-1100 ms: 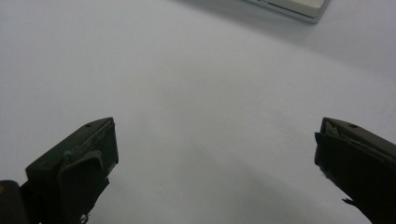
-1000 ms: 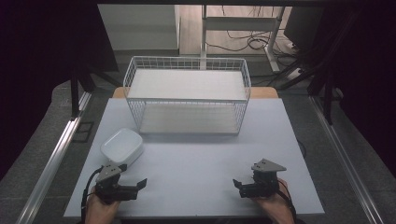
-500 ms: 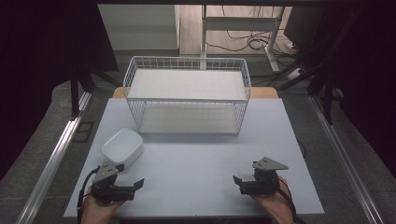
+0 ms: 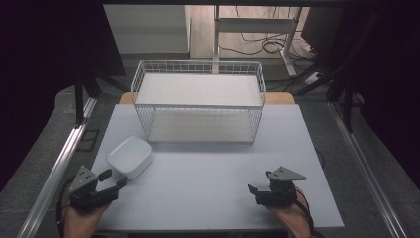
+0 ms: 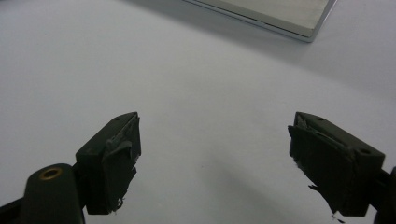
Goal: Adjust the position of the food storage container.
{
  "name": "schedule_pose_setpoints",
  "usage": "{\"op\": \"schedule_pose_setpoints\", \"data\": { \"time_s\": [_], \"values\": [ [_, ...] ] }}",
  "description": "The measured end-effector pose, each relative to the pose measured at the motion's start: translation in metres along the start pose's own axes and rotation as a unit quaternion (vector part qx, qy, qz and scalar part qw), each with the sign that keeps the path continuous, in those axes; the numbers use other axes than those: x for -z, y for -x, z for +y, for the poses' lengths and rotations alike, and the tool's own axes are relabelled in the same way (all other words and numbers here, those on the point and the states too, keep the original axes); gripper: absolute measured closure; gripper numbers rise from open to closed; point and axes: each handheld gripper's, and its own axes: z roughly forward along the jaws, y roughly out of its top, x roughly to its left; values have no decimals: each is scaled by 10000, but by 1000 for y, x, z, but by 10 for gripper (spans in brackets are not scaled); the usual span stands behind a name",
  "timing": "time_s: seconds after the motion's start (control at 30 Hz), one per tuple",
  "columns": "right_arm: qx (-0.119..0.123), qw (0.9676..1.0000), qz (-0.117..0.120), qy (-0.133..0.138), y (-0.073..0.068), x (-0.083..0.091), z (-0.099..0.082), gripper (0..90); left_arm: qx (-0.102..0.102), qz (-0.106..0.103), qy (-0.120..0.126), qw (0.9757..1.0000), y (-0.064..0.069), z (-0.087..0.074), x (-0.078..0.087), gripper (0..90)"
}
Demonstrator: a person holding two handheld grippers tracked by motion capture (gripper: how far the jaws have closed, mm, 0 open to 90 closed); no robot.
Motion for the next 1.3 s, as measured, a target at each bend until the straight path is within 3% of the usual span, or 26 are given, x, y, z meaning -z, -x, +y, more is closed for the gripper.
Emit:
{"op": "schedule_pose_setpoints", "data": {
  "time_s": [0.07,0.1,0.17,0.2,0.3,0.5,0.63,0.7,0.8,0.83,0.9,1.07,1.3],
  "values": [
    [-21,10000,-10,-5,1,0,0,170,189,62,23,9998,-11,-1,0,513],
    [-39,10000,-31,0,3,-1,0,174,393,64,20,9992,-23,-1,-2,616],
    [-48,10000,-34,12,4,-1,0,179,440,124,4,9990,-28,-1,-3,667],
    [-54,10000,-38,17,5,-1,1,185,521,297,11,9982,-39,-1,-5,778],
    [-53,10000,-26,18,5,-2,1,190,684,397,69,9968,-51,0,-7,897],
    [32,10000,14,-72,3,-6,2,201,1017,789,-54,9917,-94,-2,-26,900],
    [105,9999,30,-115,1,-10,3,205,1005,860,-217,9910,-106,-2,-39,900],
    [103,9999,34,-131,1,-10,3,208,1032,793,-292,9911,-111,-2,-47,900],
    [133,9998,47,-158,1,-11,3,216,1008,567,-401,9925,-108,0,-58,899],
    [146,9998,62,-153,0,-12,4,221,833,495,-514,9940,-101,3,-64,899],
    [155,9997,66,-166,0,-13,4,224,754,453,-561,9945,-96,6,-70,899],
    [207,9996,89,-196,-2,-16,5,230,610,322,-680,9953,-89,11,-80,899],
    [248,9993,175,-206,-6,-19,8,244,418,-193,-767,9960,-66,15,-88,899]
  ]
}}
